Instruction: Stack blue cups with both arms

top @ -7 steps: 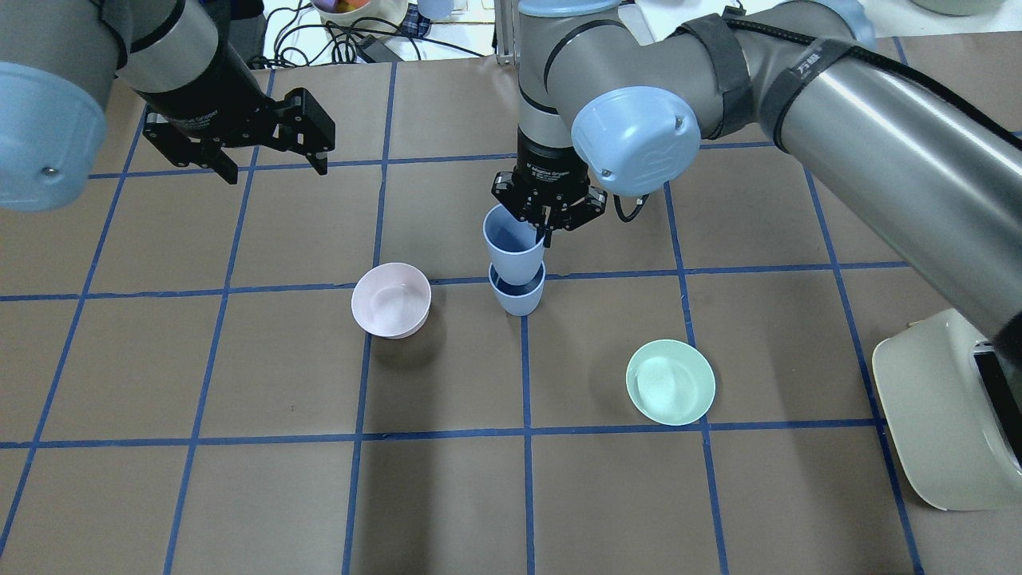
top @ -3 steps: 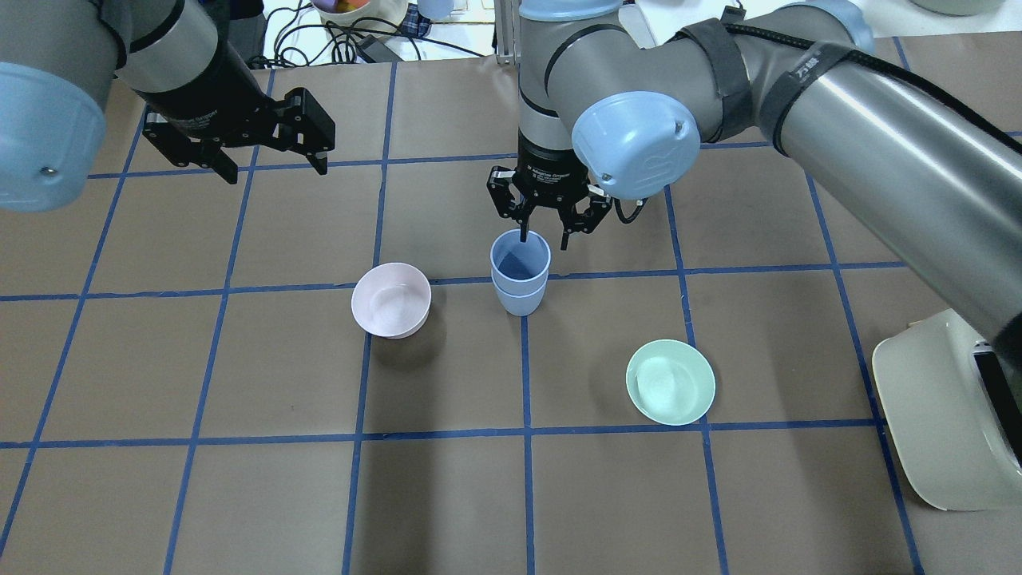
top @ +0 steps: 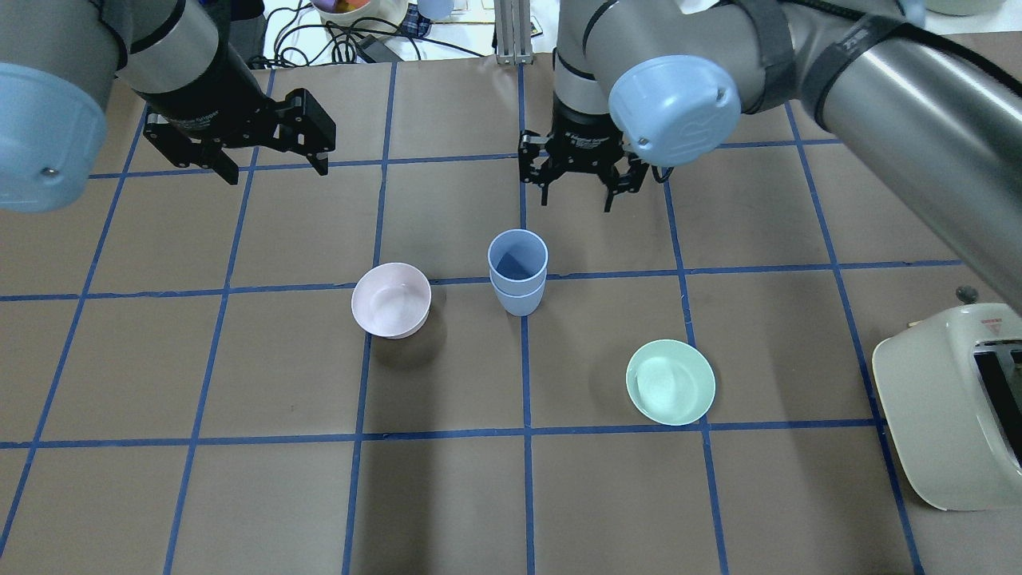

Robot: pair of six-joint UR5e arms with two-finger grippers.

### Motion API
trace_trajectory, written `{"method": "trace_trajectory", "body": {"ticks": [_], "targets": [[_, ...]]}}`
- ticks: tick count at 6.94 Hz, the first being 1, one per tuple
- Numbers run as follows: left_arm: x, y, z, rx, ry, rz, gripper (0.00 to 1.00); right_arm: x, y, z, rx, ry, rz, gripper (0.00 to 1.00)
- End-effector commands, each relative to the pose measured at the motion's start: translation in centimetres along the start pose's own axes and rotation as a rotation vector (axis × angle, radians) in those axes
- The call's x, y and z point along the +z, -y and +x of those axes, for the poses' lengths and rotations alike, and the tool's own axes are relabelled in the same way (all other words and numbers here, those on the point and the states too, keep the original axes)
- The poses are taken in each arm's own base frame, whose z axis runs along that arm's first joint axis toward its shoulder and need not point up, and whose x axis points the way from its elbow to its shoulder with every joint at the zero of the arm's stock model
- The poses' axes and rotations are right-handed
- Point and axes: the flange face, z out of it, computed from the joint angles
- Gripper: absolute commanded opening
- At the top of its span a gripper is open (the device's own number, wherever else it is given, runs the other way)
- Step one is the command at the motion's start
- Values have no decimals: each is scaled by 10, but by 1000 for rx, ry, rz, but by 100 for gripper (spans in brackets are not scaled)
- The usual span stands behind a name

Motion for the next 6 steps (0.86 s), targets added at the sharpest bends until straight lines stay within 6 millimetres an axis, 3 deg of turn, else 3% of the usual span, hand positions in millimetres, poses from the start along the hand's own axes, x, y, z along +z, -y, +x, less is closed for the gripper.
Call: {"method": "trace_trajectory", "body": {"ticks": [1,2,4,5,6], "targets": [[-1,-1,0,0,4,-3,100,-47,47,106,-5,-1,64,96],[1,-1,0,1,3,-12,100,-77,43,145,11,3,89,100],[4,-3,3,6,8,-29,100,-124,-11,152,-24,-9,72,100],[4,-3,3,6,9,-33,100,-144,-27,156,-43,-11,83,100],[6,-4,4,7,7,-37,100,-143,-31,155,-48,-15,69,100]]}}
